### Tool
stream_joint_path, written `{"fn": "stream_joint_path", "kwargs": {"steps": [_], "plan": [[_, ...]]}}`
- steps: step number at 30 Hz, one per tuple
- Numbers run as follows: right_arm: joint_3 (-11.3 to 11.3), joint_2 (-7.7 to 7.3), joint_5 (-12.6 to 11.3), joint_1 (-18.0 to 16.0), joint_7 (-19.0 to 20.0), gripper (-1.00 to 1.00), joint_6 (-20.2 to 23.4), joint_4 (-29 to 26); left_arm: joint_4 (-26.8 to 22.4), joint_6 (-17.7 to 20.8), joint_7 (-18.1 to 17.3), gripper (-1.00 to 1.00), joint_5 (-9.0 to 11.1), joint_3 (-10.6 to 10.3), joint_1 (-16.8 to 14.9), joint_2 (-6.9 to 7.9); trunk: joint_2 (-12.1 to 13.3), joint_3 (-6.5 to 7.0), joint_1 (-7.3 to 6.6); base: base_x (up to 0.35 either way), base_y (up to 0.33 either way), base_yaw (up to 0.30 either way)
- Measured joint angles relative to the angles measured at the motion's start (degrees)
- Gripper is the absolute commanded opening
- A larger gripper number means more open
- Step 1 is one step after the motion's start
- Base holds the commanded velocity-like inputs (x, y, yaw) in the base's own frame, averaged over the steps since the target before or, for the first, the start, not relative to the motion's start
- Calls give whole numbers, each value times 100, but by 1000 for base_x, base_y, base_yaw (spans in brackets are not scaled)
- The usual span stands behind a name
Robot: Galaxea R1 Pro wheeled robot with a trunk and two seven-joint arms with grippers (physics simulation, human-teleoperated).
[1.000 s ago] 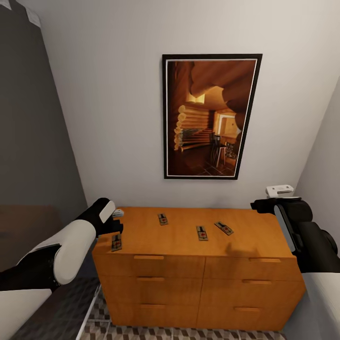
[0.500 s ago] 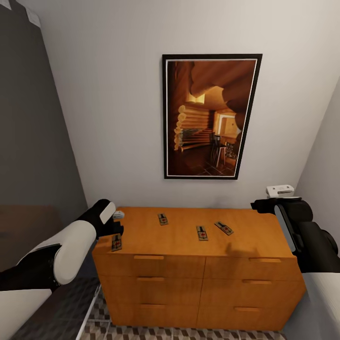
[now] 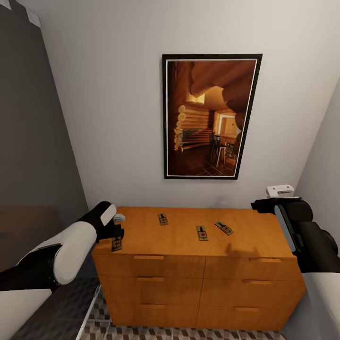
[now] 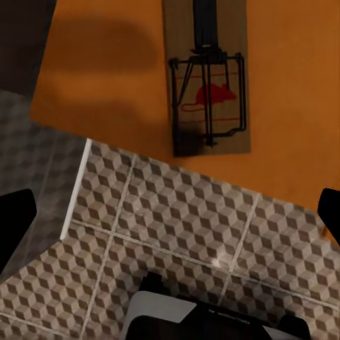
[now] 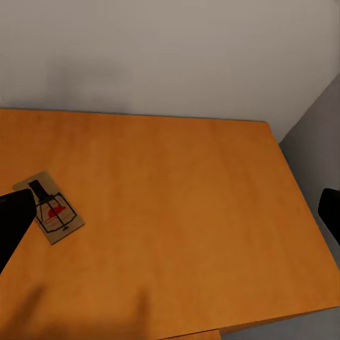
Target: Take the four mousetraps from the cabinet in the bathroom and place them on the bathroom floor. Make sure all four end up on the same floor surface, and ensure that at least two of them are either under or directly next to the same bathroom sink.
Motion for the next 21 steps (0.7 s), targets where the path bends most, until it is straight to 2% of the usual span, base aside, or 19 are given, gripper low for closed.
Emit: {"fn": "stream_joint_path", "kwargs": {"steps": [21], "plan": [[8, 0, 0, 0, 0, 100, 0, 0, 83, -9, -68, 100, -2, -3, 0, 2, 0, 0, 0, 0, 0, 0]]}}
